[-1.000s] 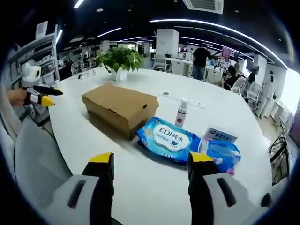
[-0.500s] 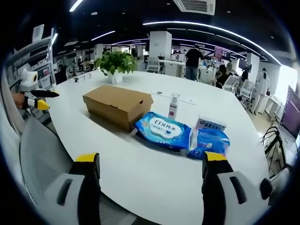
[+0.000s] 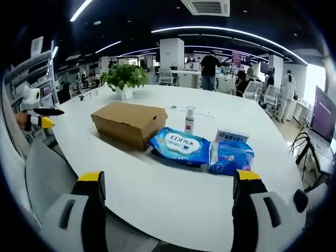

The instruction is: Operate the shoe box by opening the lid, removing the specified soft item, and placing it in the target area until the item is outside and the box remains undamaged.

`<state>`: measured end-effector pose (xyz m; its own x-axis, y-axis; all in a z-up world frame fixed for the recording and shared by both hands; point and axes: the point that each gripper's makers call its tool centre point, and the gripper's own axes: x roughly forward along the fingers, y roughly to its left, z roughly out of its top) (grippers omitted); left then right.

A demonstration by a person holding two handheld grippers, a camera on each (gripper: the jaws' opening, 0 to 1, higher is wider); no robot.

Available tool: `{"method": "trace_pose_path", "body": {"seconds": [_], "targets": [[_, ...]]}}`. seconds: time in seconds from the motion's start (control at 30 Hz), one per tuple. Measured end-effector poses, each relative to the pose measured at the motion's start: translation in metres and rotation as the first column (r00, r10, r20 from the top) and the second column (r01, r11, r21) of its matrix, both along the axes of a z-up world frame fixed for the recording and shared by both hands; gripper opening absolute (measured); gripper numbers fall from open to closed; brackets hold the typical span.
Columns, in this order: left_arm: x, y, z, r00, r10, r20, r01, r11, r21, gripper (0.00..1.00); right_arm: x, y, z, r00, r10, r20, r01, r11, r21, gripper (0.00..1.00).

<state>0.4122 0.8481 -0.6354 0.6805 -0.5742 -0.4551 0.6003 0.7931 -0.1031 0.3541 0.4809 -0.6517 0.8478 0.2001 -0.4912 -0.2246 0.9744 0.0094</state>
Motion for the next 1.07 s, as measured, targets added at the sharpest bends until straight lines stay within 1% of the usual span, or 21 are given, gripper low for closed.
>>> {"method": "trace_pose_path", "body": {"seconds": [0.27, 1.07], "targets": [[0.0025, -0.0039, 0.0026, 1.0, -0.003, -0.002, 0.003, 1.0, -0.008, 1.0, -0.0022, -0.003, 0.0001, 1.0, -0.012, -0.002, 0.012, 1.0, 0.003, 0.96], [0.0033, -0.0071, 0.0011, 1.0, -0.022, -0.012, 0.022, 1.0, -0.005, 1.0, -0.0029, -0.0056, 0.0008, 1.0, -0.02, -0.009, 0.02, 1.0, 0.0, 0.96]]}}
